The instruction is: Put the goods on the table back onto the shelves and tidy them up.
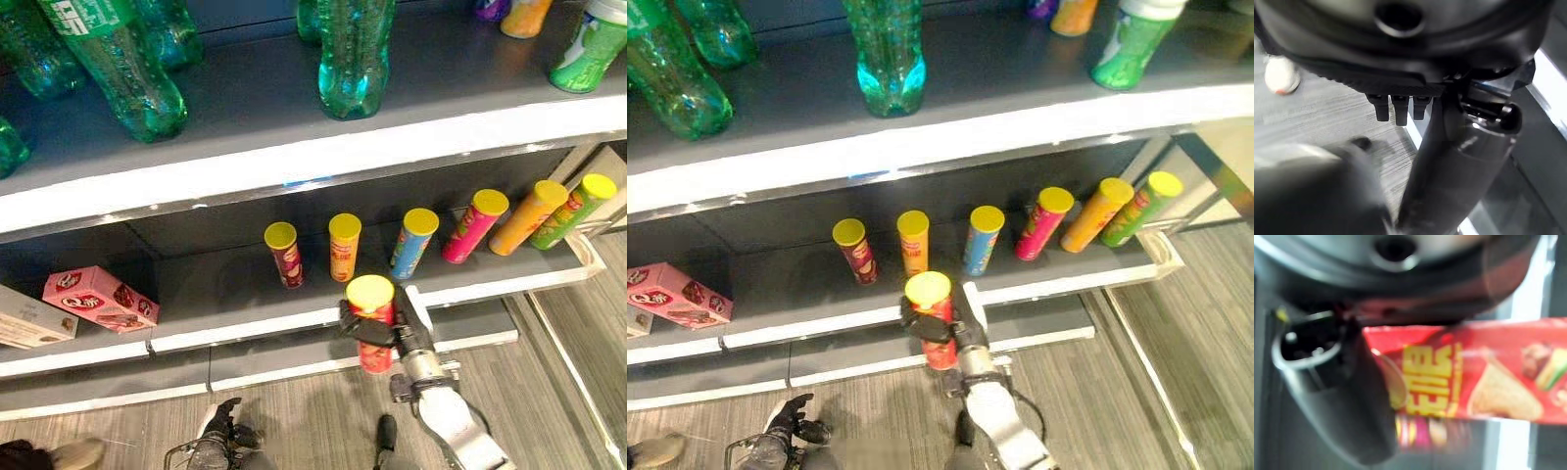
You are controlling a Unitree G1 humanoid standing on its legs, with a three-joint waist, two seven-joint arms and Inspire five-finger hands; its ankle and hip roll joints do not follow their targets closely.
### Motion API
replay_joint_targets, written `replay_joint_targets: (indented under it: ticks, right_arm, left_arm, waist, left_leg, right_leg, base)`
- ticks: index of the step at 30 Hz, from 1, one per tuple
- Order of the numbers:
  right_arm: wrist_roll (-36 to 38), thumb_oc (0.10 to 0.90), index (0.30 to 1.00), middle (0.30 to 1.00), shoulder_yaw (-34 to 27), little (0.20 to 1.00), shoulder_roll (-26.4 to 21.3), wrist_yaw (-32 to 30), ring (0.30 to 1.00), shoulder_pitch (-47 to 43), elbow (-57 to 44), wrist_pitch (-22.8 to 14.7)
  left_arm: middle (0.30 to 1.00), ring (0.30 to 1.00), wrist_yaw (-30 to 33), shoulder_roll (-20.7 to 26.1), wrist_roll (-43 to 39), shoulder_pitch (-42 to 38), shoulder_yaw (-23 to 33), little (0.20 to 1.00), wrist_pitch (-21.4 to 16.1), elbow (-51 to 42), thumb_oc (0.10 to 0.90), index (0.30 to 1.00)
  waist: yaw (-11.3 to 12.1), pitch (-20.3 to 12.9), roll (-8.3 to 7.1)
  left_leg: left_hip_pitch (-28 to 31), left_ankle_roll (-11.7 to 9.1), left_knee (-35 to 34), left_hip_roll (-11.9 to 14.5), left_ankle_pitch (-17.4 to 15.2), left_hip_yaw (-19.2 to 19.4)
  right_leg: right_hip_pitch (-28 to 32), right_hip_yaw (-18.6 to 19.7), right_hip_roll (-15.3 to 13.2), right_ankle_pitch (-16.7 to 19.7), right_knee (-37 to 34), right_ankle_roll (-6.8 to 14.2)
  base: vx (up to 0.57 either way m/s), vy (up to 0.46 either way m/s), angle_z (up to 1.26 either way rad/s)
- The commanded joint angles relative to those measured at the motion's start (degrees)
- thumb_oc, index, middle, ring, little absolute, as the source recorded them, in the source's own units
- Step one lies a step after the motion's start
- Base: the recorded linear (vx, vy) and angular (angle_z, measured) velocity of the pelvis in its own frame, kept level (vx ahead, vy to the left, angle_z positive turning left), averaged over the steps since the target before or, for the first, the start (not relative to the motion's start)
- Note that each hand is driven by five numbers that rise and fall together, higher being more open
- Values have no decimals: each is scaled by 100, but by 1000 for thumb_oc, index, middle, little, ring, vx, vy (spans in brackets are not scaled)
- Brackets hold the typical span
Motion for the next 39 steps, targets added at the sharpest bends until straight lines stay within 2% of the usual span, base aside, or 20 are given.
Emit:
replay_joint_targets:
  ticks: [1,5,8,9,10,11,12,13,14,15,17,22,24,26,28,29,31,32,35,39]
  right_arm:
    - [-328,400,300,300,-67,300,146,-115,300,-228,-1096,-672]
    - [-443,400,300,300,-137,300,237,-174,300,-288,-1191,-628]
    - [-507,400,300,300,-84,300,336,-216,300,-370,-1213,-606]
    - [-571,400,300,300,1,300,415,-254,300,-466,-1170,-570]
    - [-492,400,300,300,61,300,461,-183,300,-413,-1178,-575]
    - [-441,400,300,300,86,300,429,-113,300,-330,-1214,-616]
    - [-308,400,300,300,123,300,385,12,300,-202,-1244,-677]
    - [-223,400,300,300,119,300,355,61,300,-157,-1251,-698]
    - [-63,400,300,300,114,300,293,152,300,-124,-1231,-762]
    - [40,400,300,300,180,300,245,163,300,15,-1301,-891]
    - [162,400,300,300,100,300,169,261,300,205,-1302,-906]
    - [225,400,300,300,-85,300,-87,383,300,396,-1143,-973]
    - [341,400,300,300,-89,300,-131,548,300,604,-1255,-890]
    - [376,400,300,300,-192,300,-225,644,300,694,-1238,-823]
    - [387,400,300,300,-246,300,-214,605,300,696,-1231,-836]
    - [261,400,300,300,-295,300,-191,533,300,784,-1346,-823]
    - [41,400,300,300,-515,300,-177,470,300,877,-1443,-771]
    - [-36,400,300,300,-524,300,-139,433,300,839,-1444,-760]
    - [-273,400,300,300,-439,300,23,212,300,605,-1433,-782]
    - [-459,400,300,300,-327,300,116,68,300,510,-1442,-764]
  left_arm:
    - [900,900,75,184,442,159,-45,900,-114,-217,800,900]
    - [900,900,40,356,255,105,2,900,-163,-443,800,900]
    - [900,900,42,408,26,96,157,900,-184,-454,800,900]
    - [900,900,56,403,-147,145,360,900,-153,-326,800,900]
    - [900,900,33,417,-190,104,418,900,-153,-291,800,900]
    - [900,900,10,404,-178,65,418,900,-166,-280,800,900]
    - [900,900,-23,362,-154,57,398,900,-168,-239,800,900]
    - [900,900,-41,348,-145,68,394,900,-161,-215,800,900]
    - [900,900,-106,302,-94,119,335,900,-152,-184,800,900]
    - [900,900,-108,240,-19,98,288,900,-134,-182,800,900]
    - [900,900,-93,211,-69,105,368,900,-176,-185,800,900]
    - [900,900,-365,216,-117,253,527,900,-286,-90,800,900]
    - [900,900,-54,27,-92,-93,564,900,-170,83,800,900]
    - [900,900,38,-4,64,26,566,900,-144,127,800,900]
    - [900,900,30,30,82,29,539,900,-82,140,800,900]
    - [900,900,89,-9,242,63,400,900,-61,131,800,900]
    - [900,900,41,119,369,193,474,900,-35,80,800,900]
    - [900,900,24,151,363,200,483,900,-40,62,800,900]
    - [900,900,66,245,194,143,680,900,-74,179,800,900]
    - [900,900,104,227,140,115,795,900,-83,290,800,900]
  waist:
    - [73,-248,76]
    - [4,-138,-3]
    - [46,-103,-87]
    - [158,-110,-33]
    - [95,-92,-15]
    - [67,-86,12]
    - [50,-97,58]
    - [66,-104,68]
    - [67,-113,27]
    - [113,-145,-154]
    - [68,-148,-185]
    - [64,-91,-163]
    - [-111,-152,-264]
    - [-148,-186,-303]
    - [-181,-263,-166]
    - [-285,-299,31]
    - [-390,-244,309]
    - [-398,-228,334]
    - [-339,-136,308]
    - [-219,-48,209]
  left_leg:
    - [71,118,-82,-263,-364,173]
    - [-44,367,-252,-986,-540,355]
    - [-2,476,-462,-1233,-524,480]
    - [140,537,-668,-1295,-642,697]
    - [320,651,-970,-1410,-569,971]
    - [365,703,-1059,-1432,-508,1076]
    - [365,804,-1111,-1488,-465,1146]
    - [373,819,-1125,-1509,-469,1178]
    - [315,904,-1128,-1651,-434,1195]
    - [251,967,-1093,-1797,-345,1257]
    - [312,977,-1040,-1859,-433,1178]
    - [-1,865,-229,-1812,-747,998]
    - [86,735,74,-1473,-897,1143]
    - [269,631,148,-887,-569,1075]
    - [559,401,-23,-538,-247,969]
    - [755,284,-385,-481,-175,1010]
    - [936,194,-986,-786,-242,1420]
    - [962,215,-1085,-913,-263,1439]
    - [952,321,-1142,-1230,-507,1502]
    - [887,363,-1142,-1337,-575,1512]
  right_leg:
    - [345,416,-610,-456,217,330]
    - [-151,471,-1140,971,280,474]
    - [-357,323,-1292,1592,227,572]
    - [-365,-315,-1252,1541,142,666]
    - [-408,-413,-886,968,393,564]
    - [-412,-272,-515,453,586,435]
    - [-405,-20,148,-315,949,222]
    - [-408,82,438,-644,1127,151]
    - [-410,251,1044,-1066,1461,26]
    - [-276,373,1357,-1064,1229,-196]
    - [-173,620,1472,-898,826,-179]
    - [58,425,1256,-819,349,-194]
    - [-2,412,1033,-716,308,-148]
    - [-206,207,591,-583,395,-175]
    - [-193,161,480,-707,431,-107]
    - [-159,-1,303,-710,419,27]
    - [-369,88,39,-387,501,164]
    - [-410,142,-1,-257,440,208]
    - [-550,190,-139,184,101,394]
    - [-643,142,-226,433,-118,516]
  base:
    - [90,599,14]
    - [-11,437,19]
    - [-22,254,-32]
    - [-50,654,-24]
    - [-56,702,-69]
    - [-114,683,-153]
    - [-85,458,-171]
    - [-132,453,-157]
    - [-182,212,-68]
    - [-146,127,-43]
    - [11,-36,1]
    - [12,53,59]
    - [-19,235,63]
    - [-41,246,12]
    - [142,370,24]
    - [105,604,44]
    - [38,674,45]
    - [-35,442,49]
    - [-65,199,-13]
    - [-65,70,-16]
